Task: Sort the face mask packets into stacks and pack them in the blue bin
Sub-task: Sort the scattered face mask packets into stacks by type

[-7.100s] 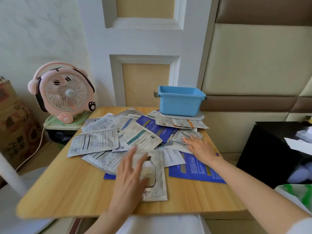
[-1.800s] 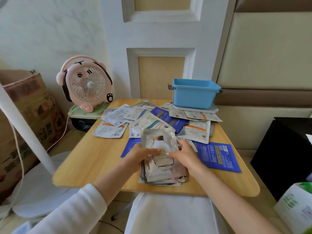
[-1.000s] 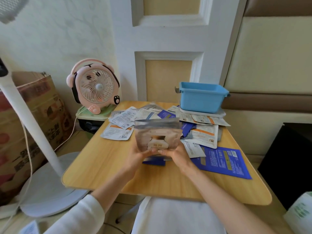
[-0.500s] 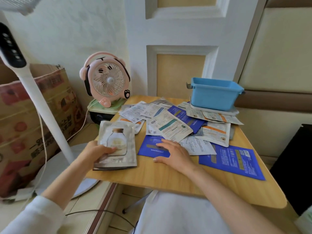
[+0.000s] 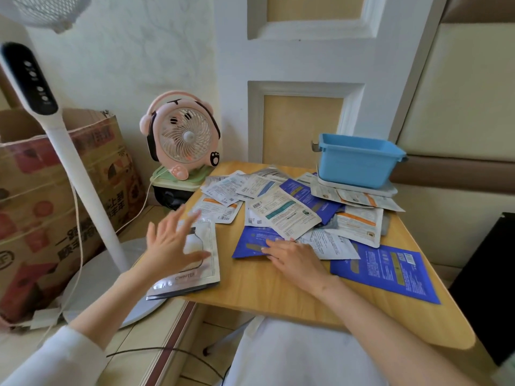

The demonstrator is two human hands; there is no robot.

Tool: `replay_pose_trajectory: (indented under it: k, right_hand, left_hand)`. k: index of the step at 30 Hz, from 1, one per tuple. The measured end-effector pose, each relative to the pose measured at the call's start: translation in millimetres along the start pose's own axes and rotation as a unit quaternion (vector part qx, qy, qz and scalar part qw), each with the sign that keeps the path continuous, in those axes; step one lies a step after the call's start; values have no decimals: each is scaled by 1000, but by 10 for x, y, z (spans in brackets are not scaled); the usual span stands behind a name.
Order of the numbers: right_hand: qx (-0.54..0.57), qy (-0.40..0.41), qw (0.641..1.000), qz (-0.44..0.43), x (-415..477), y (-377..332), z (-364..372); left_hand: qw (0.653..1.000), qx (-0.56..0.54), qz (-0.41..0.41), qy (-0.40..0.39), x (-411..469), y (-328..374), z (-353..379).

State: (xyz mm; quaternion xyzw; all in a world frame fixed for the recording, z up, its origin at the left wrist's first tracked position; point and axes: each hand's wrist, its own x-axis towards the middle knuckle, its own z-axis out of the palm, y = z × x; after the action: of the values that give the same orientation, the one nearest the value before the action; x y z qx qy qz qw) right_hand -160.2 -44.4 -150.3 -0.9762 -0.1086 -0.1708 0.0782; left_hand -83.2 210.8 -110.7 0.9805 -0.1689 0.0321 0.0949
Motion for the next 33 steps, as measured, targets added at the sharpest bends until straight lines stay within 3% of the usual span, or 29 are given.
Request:
replay_pose_trajectory:
  k: [3, 5, 7, 8, 10, 11, 12, 15, 20, 23, 27, 30, 33]
  right_hand:
    - [28, 153, 987, -27, 24, 28, -297]
    - [96, 275, 957, 0, 77, 36, -617]
    - [240, 318, 915, 58, 147, 29, -941]
    - [316, 307, 894, 85, 203, 52, -1040]
    - [385, 243, 882, 122, 310, 127, -1115]
    - [392, 201, 887, 138, 360, 165, -1076]
    - [393, 163, 891, 158, 401, 199, -990]
    - [393, 98, 890, 208, 458, 238, -655]
    - [399, 52, 881, 249, 420, 213, -329]
    - [320, 2, 922, 218, 367, 196, -198]
    - [261, 0, 950, 170, 238, 210, -138]
    - [248, 23, 947, 204, 116, 371, -181]
    - [162, 82, 931, 317, -119, 814, -297]
  left_hand:
    - [989, 57, 10, -136, 4, 72, 84]
    - [989, 83, 24, -121, 17, 101, 66]
    - [993, -47, 70, -87, 66, 202, 5]
    - [969, -207, 99, -91, 87, 267, -49]
    - [835, -527, 60, -146, 86, 464, -148]
    - [776, -605, 20, -177, 69, 562, -197]
    - [751, -634, 5, -183, 64, 648, -228]
    - [820, -556, 26, -134, 26, 820, -154]
    - [887, -460, 28, 7, -34, 904, 183]
    - [919, -389, 20, 66, -9, 940, 250]
    - [986, -110, 57, 110, 45, 953, 323]
    - [988, -51, 136, 57, 52, 1004, 303]
    - [981, 1, 181, -67, 40, 1029, 309]
